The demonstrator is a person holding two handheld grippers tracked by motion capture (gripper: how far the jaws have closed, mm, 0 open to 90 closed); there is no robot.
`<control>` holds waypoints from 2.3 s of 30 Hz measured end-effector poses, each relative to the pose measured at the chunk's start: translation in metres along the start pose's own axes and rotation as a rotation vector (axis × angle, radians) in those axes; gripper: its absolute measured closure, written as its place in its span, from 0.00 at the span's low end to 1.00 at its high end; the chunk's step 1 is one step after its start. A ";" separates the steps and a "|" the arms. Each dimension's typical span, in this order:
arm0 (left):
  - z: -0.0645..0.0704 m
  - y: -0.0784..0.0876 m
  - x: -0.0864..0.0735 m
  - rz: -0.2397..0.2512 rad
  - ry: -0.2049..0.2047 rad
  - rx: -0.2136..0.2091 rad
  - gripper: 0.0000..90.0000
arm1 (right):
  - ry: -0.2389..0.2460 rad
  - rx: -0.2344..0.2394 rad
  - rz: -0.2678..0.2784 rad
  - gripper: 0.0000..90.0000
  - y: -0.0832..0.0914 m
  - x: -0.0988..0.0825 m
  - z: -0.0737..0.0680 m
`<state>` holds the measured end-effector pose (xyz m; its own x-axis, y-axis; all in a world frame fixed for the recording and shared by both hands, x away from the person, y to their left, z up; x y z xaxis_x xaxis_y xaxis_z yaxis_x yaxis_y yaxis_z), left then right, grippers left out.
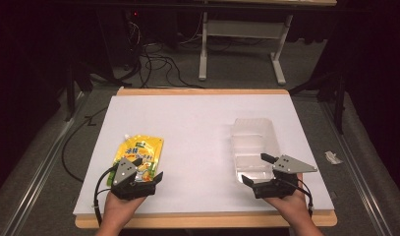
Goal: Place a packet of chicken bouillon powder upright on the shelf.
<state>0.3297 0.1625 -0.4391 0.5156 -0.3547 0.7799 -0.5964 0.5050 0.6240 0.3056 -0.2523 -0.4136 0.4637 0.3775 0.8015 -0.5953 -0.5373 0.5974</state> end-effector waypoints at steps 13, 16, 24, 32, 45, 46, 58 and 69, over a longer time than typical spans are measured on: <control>-0.016 0.007 -0.004 0.003 0.029 0.013 0.19 | 0.011 0.044 0.031 0.11 0.001 0.000 -0.005; -0.022 0.007 -0.006 -0.003 0.047 0.018 0.19 | -0.003 0.030 0.015 0.05 0.004 0.003 -0.004; -0.046 0.010 -0.014 -0.019 0.118 0.078 0.26 | 0.012 -0.010 0.033 0.04 0.009 0.004 -0.006; -0.073 0.015 -0.027 -0.027 0.190 0.178 0.42 | 0.001 0.009 0.041 0.12 0.009 0.003 -0.004; -0.108 0.015 -0.051 -0.118 0.295 0.340 0.92 | 0.010 0.034 0.072 0.35 0.012 0.002 -0.007; -0.111 0.013 -0.054 -0.139 0.307 0.354 0.97 | 0.020 0.035 0.078 0.36 0.013 0.002 -0.007; -0.101 -0.005 -0.062 -0.250 0.296 0.264 1.00 | 0.036 0.055 0.068 0.38 0.009 0.000 -0.013; -0.035 -0.027 -0.040 -0.341 -0.006 0.086 1.00 | 0.047 0.061 0.054 0.39 0.006 0.000 -0.017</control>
<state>0.3468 0.1906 -0.4885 0.6905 -0.4968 0.5256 -0.4400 0.2882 0.8505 0.2908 -0.2431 -0.4096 0.4000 0.3804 0.8338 -0.5769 -0.6025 0.5516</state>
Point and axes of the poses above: each handheld gripper's, and its own axes: y roughly backward along the jaws, x roughly out of its top, z roughly to its right, the point moved 2 cm from there along -y, roughly forward along the jaws, and after that the axes turned 12 degrees about -z, right-handed, at the moved point
